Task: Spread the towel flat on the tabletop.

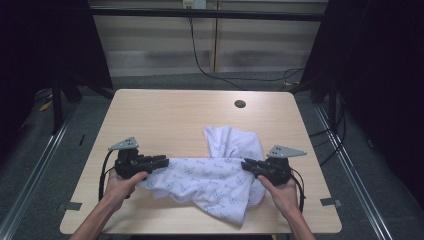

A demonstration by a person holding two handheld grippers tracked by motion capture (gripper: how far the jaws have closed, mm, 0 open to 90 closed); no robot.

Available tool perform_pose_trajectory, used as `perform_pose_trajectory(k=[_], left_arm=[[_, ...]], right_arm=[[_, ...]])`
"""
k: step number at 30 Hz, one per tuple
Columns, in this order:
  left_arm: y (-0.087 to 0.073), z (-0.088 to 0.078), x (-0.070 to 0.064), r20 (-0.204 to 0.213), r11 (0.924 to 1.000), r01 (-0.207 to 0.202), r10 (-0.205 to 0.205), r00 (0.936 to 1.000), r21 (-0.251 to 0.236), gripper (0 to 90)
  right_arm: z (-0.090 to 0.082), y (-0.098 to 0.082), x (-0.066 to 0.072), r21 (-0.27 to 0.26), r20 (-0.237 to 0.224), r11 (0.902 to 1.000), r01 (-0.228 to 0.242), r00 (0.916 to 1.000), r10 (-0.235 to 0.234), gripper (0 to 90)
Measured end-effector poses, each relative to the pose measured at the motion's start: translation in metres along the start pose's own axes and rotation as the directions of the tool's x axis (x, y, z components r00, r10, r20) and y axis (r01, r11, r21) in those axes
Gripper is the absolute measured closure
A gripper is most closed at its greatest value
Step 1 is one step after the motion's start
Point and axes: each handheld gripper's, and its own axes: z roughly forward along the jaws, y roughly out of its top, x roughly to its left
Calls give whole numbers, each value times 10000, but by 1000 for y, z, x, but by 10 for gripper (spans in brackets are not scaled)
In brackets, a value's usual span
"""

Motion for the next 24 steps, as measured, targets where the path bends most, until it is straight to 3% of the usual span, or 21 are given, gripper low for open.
perform_pose_trajectory(k=[1, 2, 5, 8, 10, 13, 14, 17, 20, 21, 22, 23, 24], left_arm=[[0, 1, 4, -77, 9997, 242, -243, 9997, -69, 585], [0, 1, 6, -298, 9995, 300, -302, 9991, -78, 558], [-7, -9, 6, -493, 9999, -38, 45, 9988, 152, 536], [-19, -19, 1, -94, 9961, -558, 566, 9984, 685, 594], [-30, -23, -4, 211, 9913, -798, 780, 9967, 1048, 633], [-43, -25, -10, 666, 9835, -1046, 956, 9932, 1475, 618], [-46, -23, -11, 918, 9812, -1090, 952, 9912, 1591, 590], [-50, -12, -13, 1030, 9770, -1073, 893, 9907, 1842, 503], [-50, -1, -18, 798, 9647, -1411, 1262, 9888, 2223, 441], [-52, 5, -19, 552, 9592, -1449, 1355, 9892, 2428, 443], [-53, 8, -19, 382, 9510, -1640, 1596, 9864, 2620, 494], [-55, 10, -20, 325, 9466, -1793, 1771, 9837, 2680, 609], [-55, 10, -20, 274, 9492, -1822, 1813, 9830, 2564, 683]], right_arm=[[7, -1, -8, 138, 182, 9997, -223, 9996, 220, 724], [10, -2, -11, 201, 266, 9994, -268, 9993, 263, 697], [9, -4, -9, 222, 529, 9994, -273, 9983, 261, 611], [-6, -8, 19, 402, -295, 9978, 529, 9982, -518, 629], [-11, -13, 34, 517, -806, 9961, 709, 9945, -666, 632], [-10, -30, 56, 968, -1621, 9921, 801, 9847, -636, 557], [-6, -36, 63, 1231, -1729, 9881, 927, 9824, -706, 530], [5, -49, 72, 1900, -1788, 9721, 1378, 9784, -1038, 444], [11, -50, 73, 2129, -1762, 9604, 1799, 9739, -1433, 414], [13, -51, 73, 2211, -1780, 9571, 1875, 9726, -1494, 416], [17, -53, 73, 2303, -1675, 9534, 1948, 9731, -1583, 482], [18, -55, 75, 2320, -1413, 9471, 2219, 9710, -1929, 601], [19, -55, 75, 2349, -1273, 9415, 2418, 9679, -2168, 697]])
